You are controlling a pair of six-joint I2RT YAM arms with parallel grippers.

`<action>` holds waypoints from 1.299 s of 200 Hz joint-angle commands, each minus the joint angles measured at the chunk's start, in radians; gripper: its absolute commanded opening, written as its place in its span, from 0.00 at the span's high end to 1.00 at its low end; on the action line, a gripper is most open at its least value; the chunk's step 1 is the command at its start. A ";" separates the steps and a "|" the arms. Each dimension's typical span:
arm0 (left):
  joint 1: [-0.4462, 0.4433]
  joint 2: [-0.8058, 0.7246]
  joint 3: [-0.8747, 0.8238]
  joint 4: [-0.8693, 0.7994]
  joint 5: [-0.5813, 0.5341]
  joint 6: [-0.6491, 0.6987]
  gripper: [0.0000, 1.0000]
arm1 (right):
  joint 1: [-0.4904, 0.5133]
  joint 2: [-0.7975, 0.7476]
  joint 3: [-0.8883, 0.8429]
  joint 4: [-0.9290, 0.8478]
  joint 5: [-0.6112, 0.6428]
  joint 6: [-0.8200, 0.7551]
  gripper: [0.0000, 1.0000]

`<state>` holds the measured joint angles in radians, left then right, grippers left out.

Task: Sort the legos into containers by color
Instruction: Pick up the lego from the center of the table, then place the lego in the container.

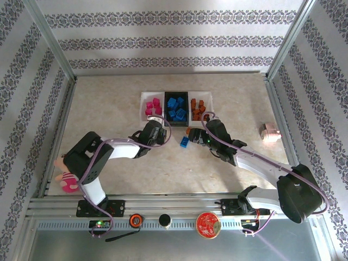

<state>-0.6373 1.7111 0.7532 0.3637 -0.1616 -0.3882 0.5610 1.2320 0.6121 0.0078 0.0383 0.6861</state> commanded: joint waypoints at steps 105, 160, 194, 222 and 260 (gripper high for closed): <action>0.177 -0.115 0.186 -0.164 -0.011 -0.071 0.70 | 0.010 -0.038 -0.044 0.010 0.037 0.013 0.23; 0.241 0.098 0.480 -0.434 0.087 -0.143 0.69 | 0.008 -0.102 -0.073 -0.024 0.048 0.007 0.23; 0.247 0.119 0.534 -0.476 0.113 -0.160 0.36 | 0.007 -0.095 -0.071 -0.019 0.021 -0.002 0.22; 0.242 0.028 0.487 -0.426 0.169 -0.187 0.25 | 0.025 -0.048 -0.062 -0.002 0.013 0.011 0.21; 0.207 -0.164 0.349 -0.357 0.198 -0.197 0.18 | 0.084 0.039 -0.017 0.011 0.066 0.030 0.19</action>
<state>-0.4046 1.6821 1.1683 -0.0425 0.0006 -0.5625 0.6079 1.2247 0.5514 -0.0021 0.0631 0.6876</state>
